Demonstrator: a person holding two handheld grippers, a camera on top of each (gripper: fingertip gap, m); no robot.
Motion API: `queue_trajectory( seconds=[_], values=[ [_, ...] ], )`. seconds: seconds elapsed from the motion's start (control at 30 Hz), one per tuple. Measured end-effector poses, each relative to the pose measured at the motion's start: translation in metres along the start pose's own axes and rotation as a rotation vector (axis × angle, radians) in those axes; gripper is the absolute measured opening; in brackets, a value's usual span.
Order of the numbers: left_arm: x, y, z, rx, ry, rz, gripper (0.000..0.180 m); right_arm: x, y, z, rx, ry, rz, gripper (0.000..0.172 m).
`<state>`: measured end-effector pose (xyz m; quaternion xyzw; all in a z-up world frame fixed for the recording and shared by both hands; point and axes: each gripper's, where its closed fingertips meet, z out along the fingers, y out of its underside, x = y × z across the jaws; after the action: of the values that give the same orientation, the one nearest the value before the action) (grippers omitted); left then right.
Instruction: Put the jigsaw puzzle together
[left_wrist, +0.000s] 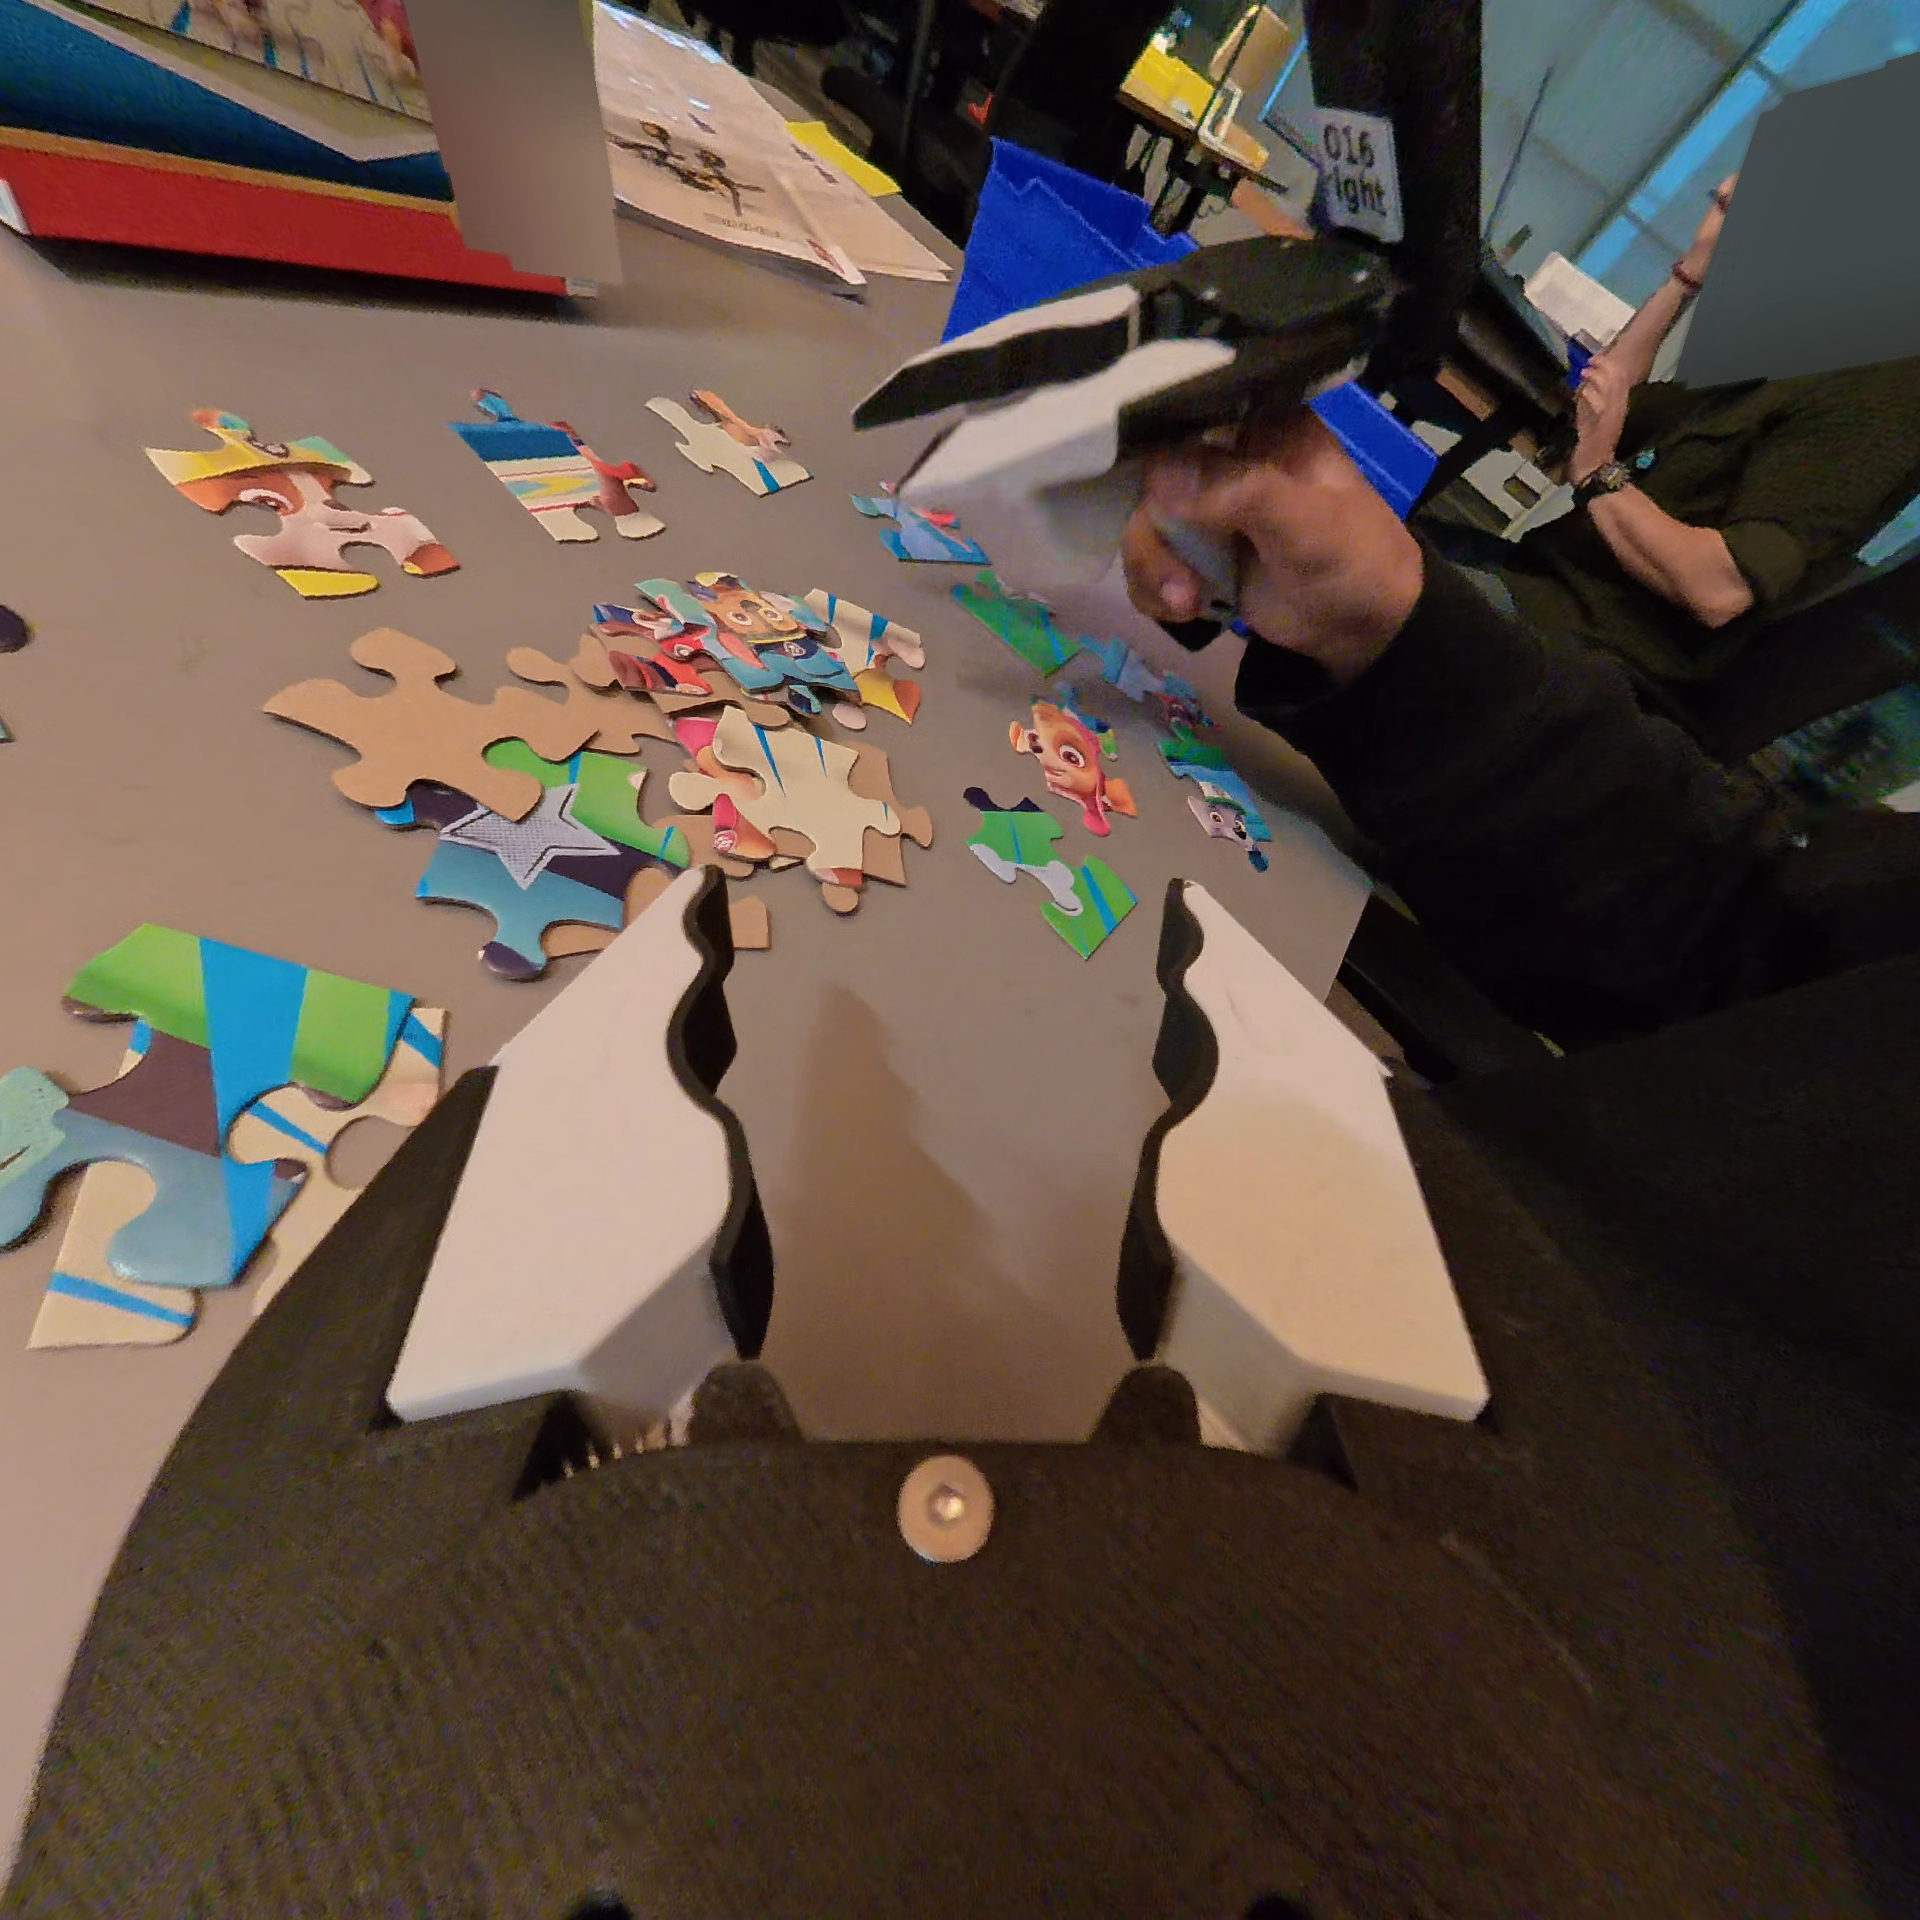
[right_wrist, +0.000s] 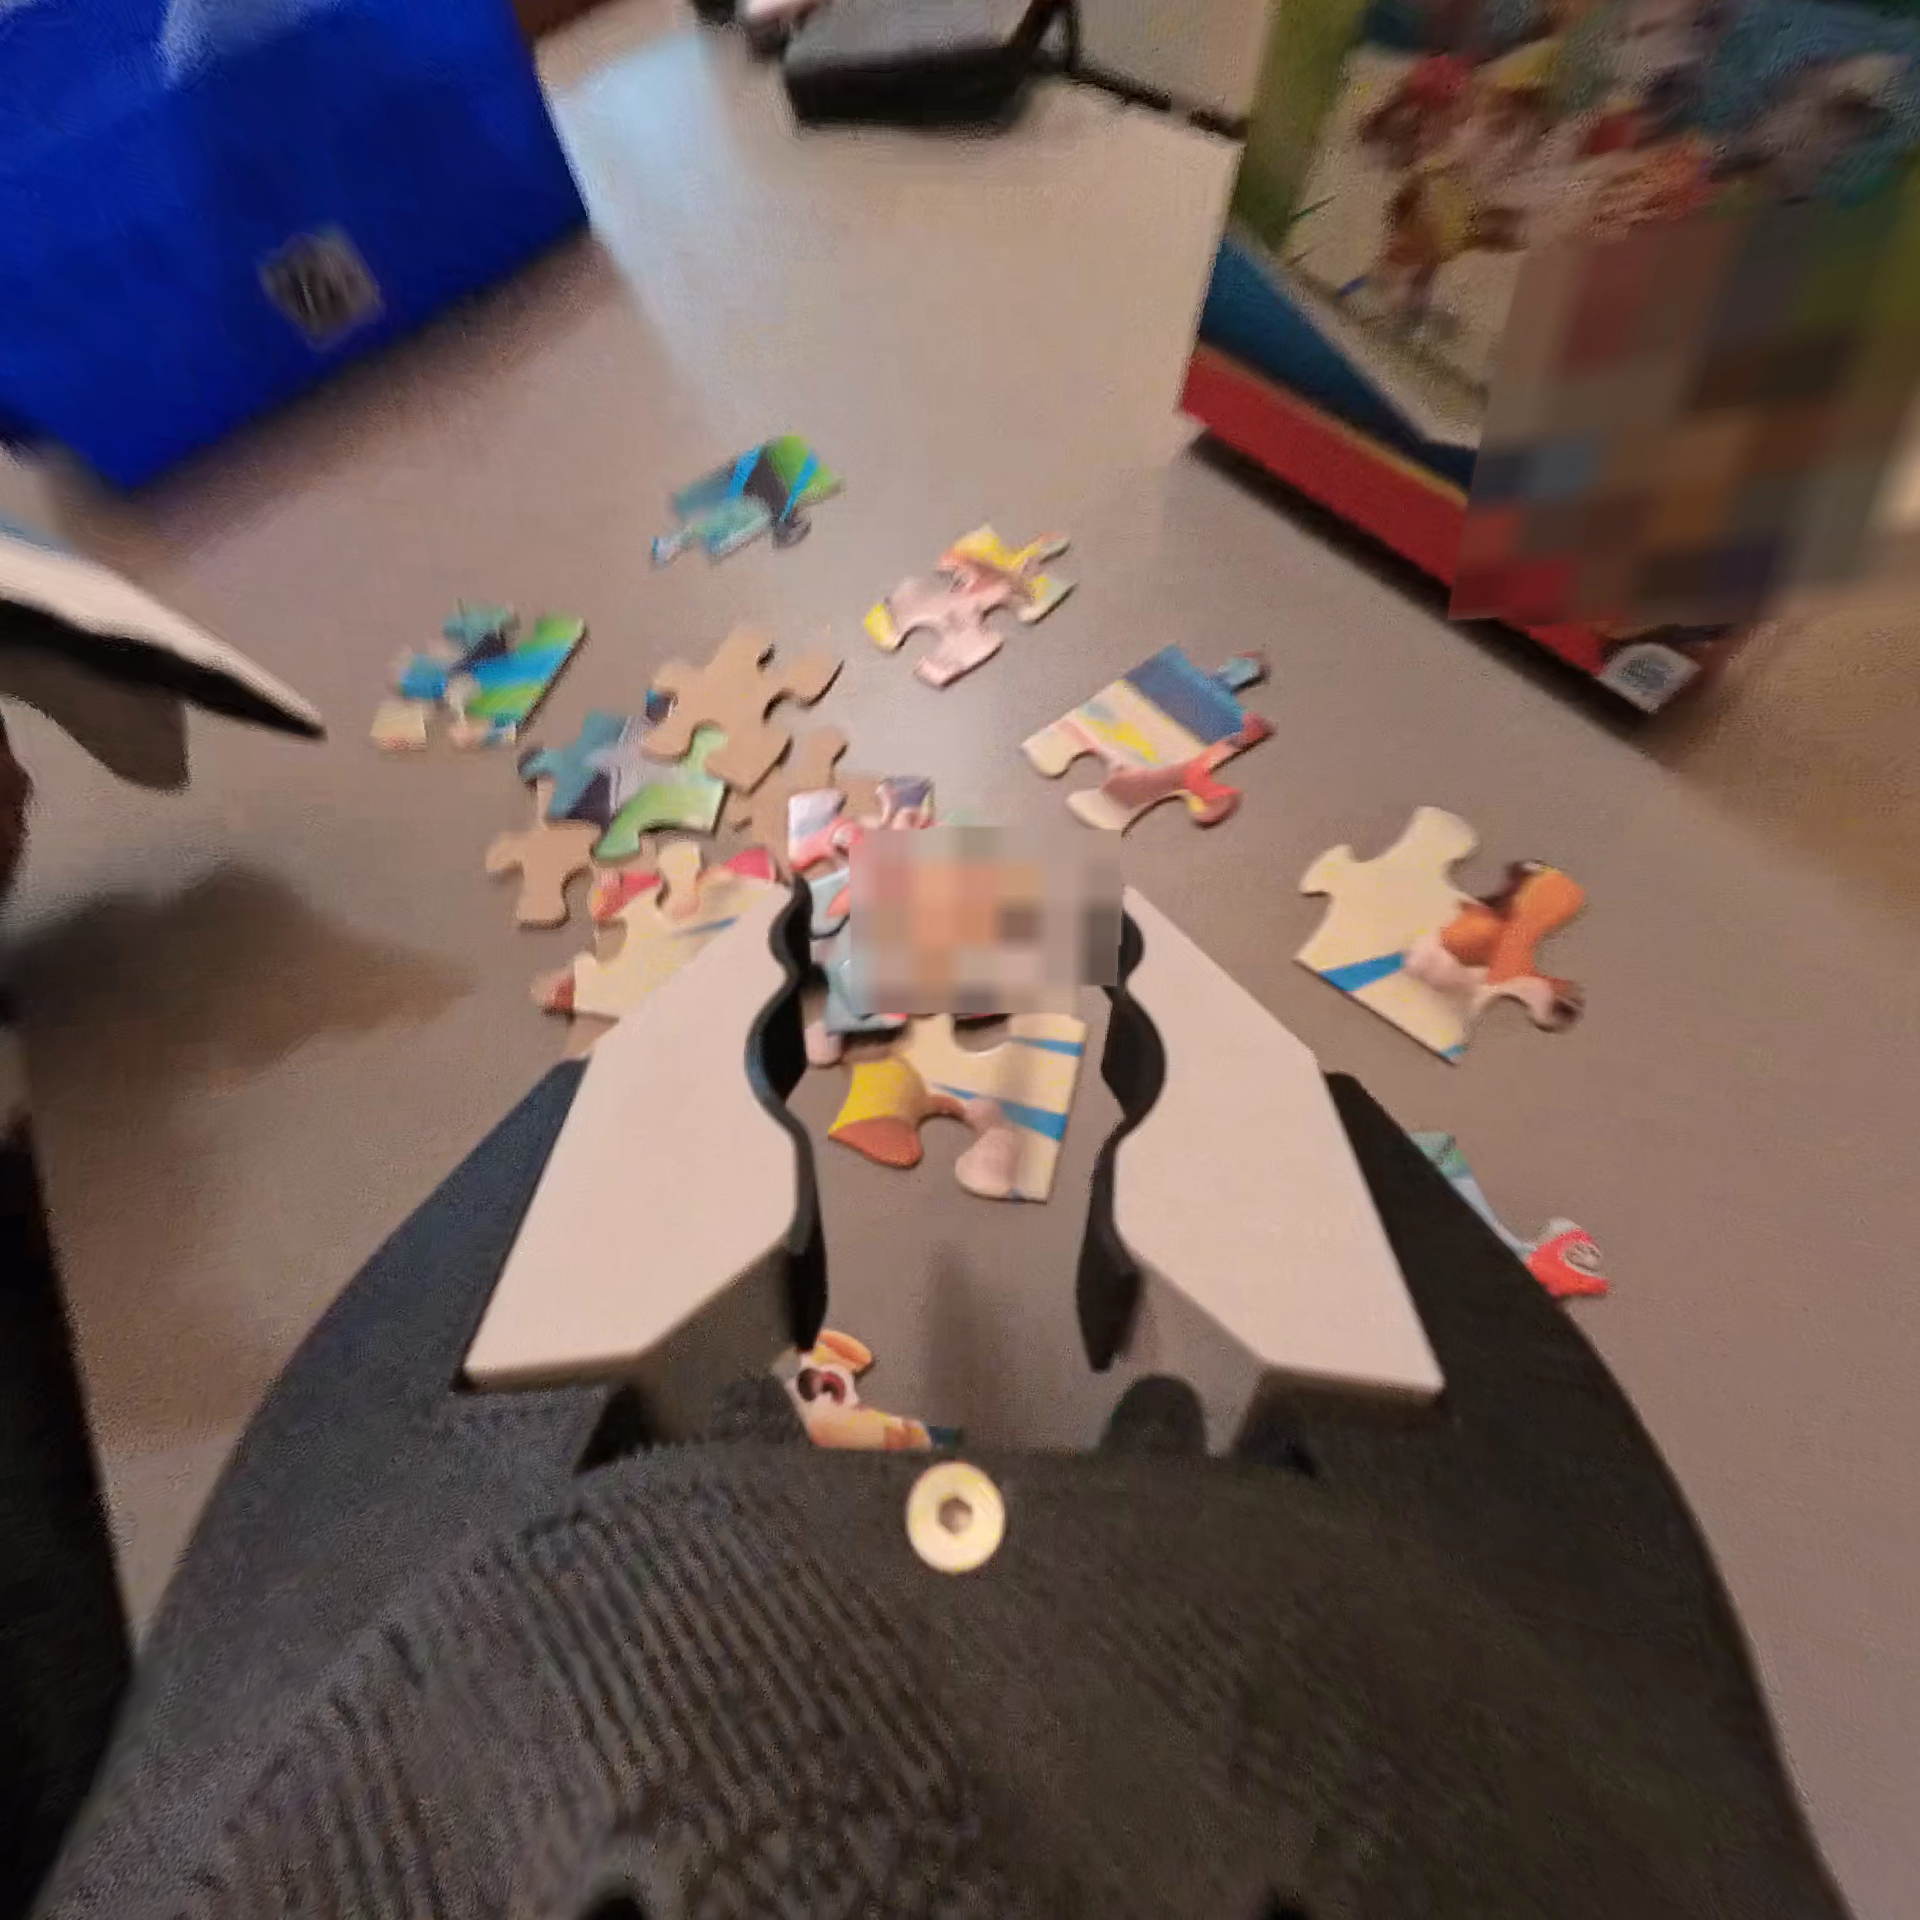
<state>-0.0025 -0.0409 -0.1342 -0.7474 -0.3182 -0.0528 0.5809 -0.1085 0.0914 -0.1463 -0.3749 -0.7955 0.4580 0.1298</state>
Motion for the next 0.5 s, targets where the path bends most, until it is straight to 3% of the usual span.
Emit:
queue_trajectory(
  seconds=[0.1,0.27,0.4,0.5],
  values=[
    [0.008,0.001,0.006,-0.009,0.027,0.005,0.081,-0.020,0.019,0.025,-0.103,-0.042,-0.099,0.085],
    [0.013,0.002,0.004,-0.021,-0.007,0.054,0.081,-0.012,0.040,0.051,-0.253,-0.014,-0.192,0.093],
    [0.009,0.002,-0.002,-0.008,-0.022,0.052,0.081,-0.018,0.034,0.051,-0.241,-0.055,-0.162,0.050],
    [0.006,0.002,-0.005,0.006,-0.017,0.031,0.081,-0.019,0.025,0.044,-0.193,-0.068,-0.134,0.030]
  ],
)
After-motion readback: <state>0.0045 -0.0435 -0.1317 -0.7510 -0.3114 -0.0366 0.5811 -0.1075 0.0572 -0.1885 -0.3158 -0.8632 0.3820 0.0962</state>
